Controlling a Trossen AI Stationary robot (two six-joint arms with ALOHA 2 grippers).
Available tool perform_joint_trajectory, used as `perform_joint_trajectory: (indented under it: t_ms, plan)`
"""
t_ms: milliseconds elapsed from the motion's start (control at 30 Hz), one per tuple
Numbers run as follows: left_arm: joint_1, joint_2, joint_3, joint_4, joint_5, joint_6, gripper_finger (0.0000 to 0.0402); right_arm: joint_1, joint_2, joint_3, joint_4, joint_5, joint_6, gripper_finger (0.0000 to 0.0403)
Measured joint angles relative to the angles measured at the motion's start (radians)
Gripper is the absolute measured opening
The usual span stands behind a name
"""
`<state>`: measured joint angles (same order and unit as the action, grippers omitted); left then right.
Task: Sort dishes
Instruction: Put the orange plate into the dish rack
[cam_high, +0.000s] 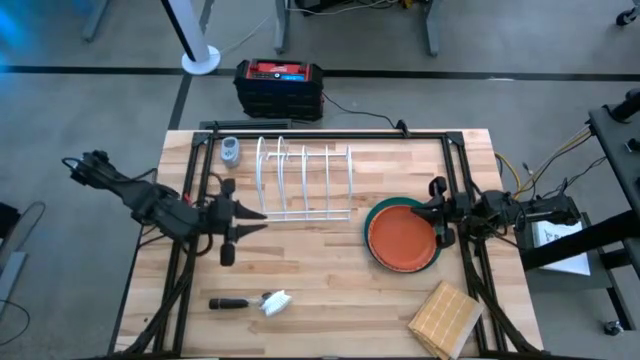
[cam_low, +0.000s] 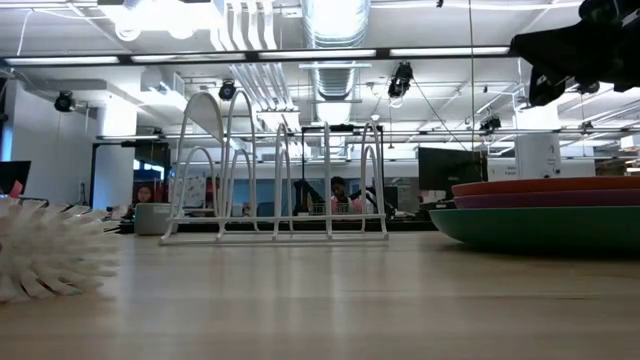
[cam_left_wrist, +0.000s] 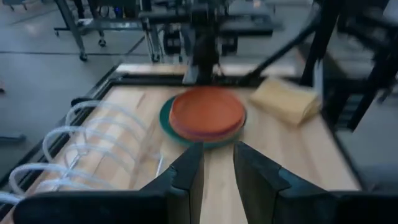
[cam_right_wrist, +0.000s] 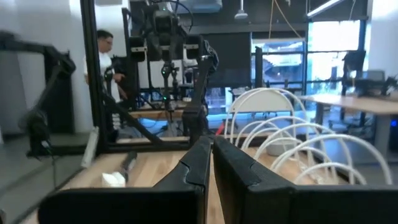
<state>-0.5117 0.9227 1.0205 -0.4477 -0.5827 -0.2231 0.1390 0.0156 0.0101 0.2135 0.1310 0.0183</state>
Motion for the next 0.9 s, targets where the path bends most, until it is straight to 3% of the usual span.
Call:
perform_joint_trajectory:
  t_ms: [200, 467, 633, 733, 900]
  plan:
    - [0.001, 0.04, 0.18, -0.051, 0.0, 0.031, 0.0076, 0.0, 0.001, 0.011, 0.002, 0.003, 0.033, 0.0014]
    - [-0.001, 0.156, 0.45, -0.044, 0.011, 0.132, 0.0076, 0.0, 0.051, 0.13, -0.095, 0.163, 0.075, 0.0014]
    - [-0.007, 0.216, 0.485, -0.079, 0.025, 0.215, 0.0076, 0.0, 0.138, 0.305, -0.384, 0.297, 0.141, 0.0014]
    - [-0.006, 0.239, 0.48, -0.115, 0.023, 0.184, 0.0076, 0.0, 0.207, 0.402, -0.56, 0.315, 0.188, 0.0014]
    - [-0.011, 0.288, 0.446, -0.106, 0.026, 0.1, 0.0076, 0.0, 0.323, 0.487, -0.685, 0.316, 0.253, 0.0014]
